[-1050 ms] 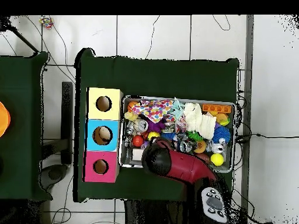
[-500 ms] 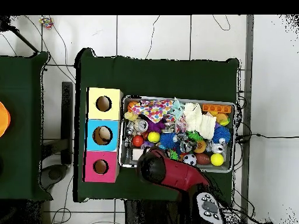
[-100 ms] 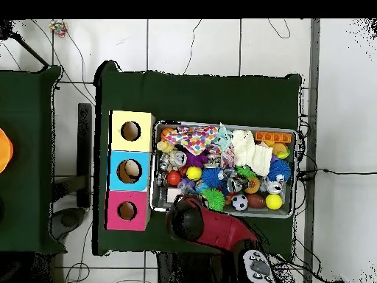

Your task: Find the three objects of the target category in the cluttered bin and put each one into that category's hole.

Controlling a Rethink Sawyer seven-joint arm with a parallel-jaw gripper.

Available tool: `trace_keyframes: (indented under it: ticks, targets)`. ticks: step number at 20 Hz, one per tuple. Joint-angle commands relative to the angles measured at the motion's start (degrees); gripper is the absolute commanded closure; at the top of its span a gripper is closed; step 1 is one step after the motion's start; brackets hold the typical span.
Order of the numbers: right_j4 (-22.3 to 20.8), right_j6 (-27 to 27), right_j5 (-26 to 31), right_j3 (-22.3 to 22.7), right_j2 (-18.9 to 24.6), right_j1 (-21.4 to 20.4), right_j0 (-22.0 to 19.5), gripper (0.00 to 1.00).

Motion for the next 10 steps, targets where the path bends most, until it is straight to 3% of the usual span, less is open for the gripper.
trace_keyframes:
  ticks: [1,10]
  targets:
    - [0.66,12.09,-5.74,1.8,7.74,1.98,-2.45,0.0]
    - [1.14,13.06,-8.43,2.45,10.58,2.01,-2.38,0.0]
